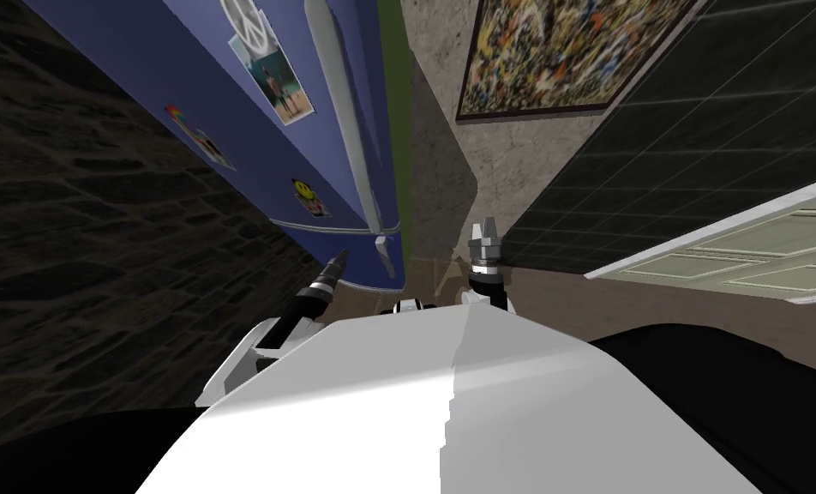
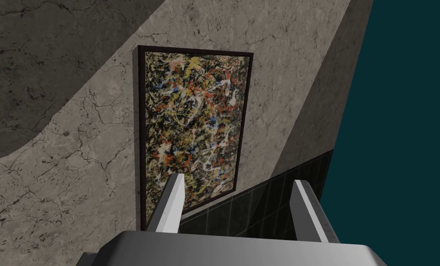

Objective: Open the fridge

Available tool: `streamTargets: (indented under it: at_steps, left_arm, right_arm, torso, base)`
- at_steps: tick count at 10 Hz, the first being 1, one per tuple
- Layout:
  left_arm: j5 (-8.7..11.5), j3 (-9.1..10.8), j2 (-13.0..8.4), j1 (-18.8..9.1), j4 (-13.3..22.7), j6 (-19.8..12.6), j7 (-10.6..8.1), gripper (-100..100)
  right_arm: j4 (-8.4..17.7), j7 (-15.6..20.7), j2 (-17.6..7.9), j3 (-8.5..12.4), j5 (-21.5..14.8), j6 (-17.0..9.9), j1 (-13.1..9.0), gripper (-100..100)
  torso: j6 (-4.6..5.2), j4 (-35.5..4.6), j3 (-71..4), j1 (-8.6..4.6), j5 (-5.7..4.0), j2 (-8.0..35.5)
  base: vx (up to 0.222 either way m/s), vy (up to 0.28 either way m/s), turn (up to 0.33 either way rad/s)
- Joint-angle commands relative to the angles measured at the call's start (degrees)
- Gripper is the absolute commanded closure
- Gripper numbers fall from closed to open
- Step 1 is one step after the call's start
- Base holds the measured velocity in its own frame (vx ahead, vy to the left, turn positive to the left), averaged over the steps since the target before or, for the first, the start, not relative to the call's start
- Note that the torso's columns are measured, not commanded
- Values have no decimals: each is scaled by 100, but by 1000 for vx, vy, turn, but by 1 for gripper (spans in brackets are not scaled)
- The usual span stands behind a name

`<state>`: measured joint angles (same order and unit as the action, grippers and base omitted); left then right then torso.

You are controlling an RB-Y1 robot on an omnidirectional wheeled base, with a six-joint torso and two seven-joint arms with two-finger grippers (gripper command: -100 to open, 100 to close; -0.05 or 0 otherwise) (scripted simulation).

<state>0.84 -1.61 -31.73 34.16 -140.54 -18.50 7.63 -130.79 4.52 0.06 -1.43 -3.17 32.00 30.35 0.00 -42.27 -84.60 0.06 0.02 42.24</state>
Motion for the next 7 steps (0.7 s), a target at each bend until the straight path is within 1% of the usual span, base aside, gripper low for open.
streamTargets:
  at_steps: [1,4,6,7]
  left_arm:
    - [-50,118,-52,42,34,-183,58,-100]
    - [-101,248,-149,90,-20,-412,127,-100]
    - [-137,341,-218,123,-238,-576,176,-100]
    - [-144,359,-230,129,-335,-607,185,-100]
  right_arm:
    - [0,0,0,0,0,0,0,0]
    - [0,0,0,0,0,0,0,0]
    - [0,0,0,0,0,0,-1,0]
    - [0,0,0,0,0,0,0,0]
  torso:
    - [0,-3,5,-14,-4,10]
    - [0,-3,5,-12,-3,8]
    - [0,-3,5,1,0,10]
    - [0,-1,1,-9,-3,1]
  base:
    - [158,-181,22]
    - [150,-174,22]
    - [146,-167,17]
    - [149,-141,17]
